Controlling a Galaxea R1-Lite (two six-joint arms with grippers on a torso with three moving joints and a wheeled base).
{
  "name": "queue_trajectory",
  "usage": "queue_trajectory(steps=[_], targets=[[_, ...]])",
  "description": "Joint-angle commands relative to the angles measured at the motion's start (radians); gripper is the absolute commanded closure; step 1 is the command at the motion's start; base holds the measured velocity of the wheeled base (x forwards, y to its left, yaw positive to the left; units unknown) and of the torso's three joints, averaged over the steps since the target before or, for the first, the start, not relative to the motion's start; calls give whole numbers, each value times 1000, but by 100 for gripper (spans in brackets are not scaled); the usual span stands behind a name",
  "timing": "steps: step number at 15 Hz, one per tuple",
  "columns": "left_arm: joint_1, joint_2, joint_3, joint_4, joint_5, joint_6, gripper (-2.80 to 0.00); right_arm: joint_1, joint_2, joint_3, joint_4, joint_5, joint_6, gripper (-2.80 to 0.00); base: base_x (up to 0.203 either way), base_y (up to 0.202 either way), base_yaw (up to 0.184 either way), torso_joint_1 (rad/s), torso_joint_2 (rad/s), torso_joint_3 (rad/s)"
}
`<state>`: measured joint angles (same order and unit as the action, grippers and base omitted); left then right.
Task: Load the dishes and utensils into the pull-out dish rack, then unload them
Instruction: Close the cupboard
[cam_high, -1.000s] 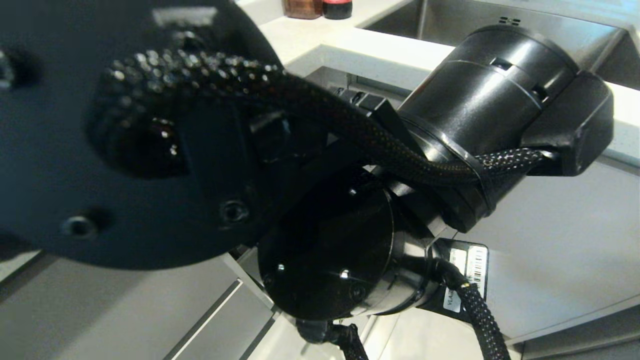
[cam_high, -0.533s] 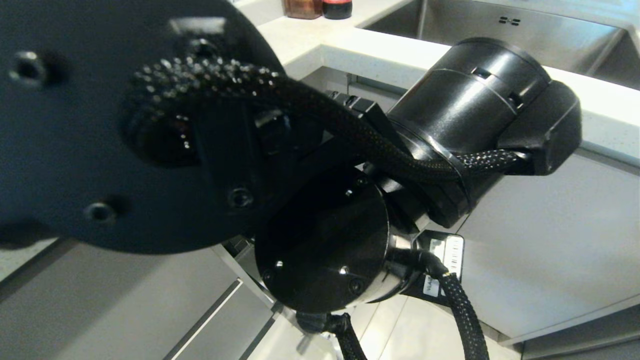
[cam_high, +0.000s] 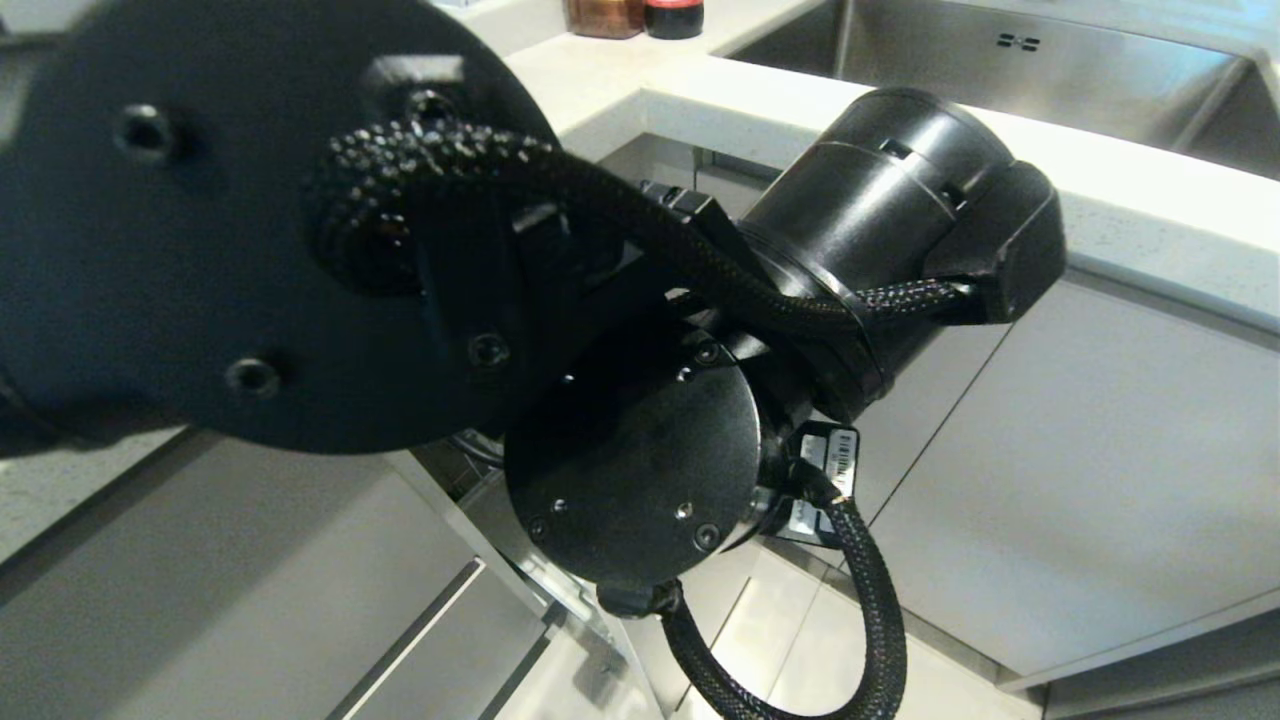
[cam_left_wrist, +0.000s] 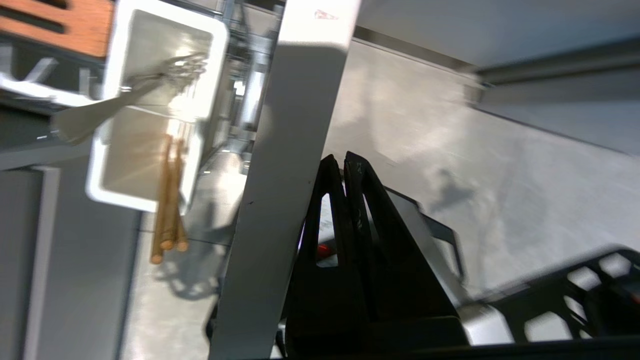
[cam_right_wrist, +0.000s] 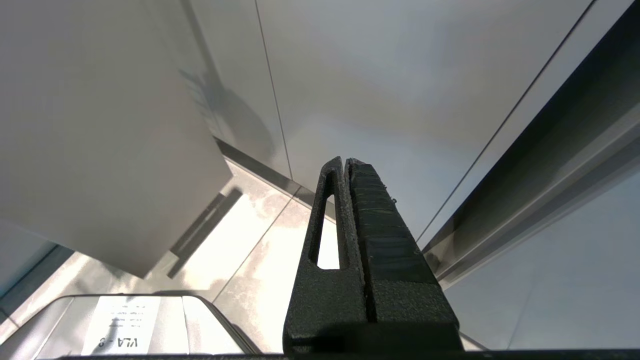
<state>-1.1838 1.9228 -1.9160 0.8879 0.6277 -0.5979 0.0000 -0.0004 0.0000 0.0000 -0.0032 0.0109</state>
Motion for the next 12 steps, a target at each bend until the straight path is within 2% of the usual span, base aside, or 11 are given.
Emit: queue_trajectory(steps=[1,4,8,12], targets=[[17,-4,0,12,35,-3,0,0,0,2,0,0,0,0,0,0,0,0,0,0],[51,-4,0,13,126,-3,0,0,0,2,0,0,0,0,0,0,0,0,0,0],[115,-3,1,13,211,11,0,0,0,2,0,0,0,0,0,0,0,0,0,0],[218,28,5,12,373,20,0,0,0,2,0,0,0,0,0,0,0,0,0,0]])
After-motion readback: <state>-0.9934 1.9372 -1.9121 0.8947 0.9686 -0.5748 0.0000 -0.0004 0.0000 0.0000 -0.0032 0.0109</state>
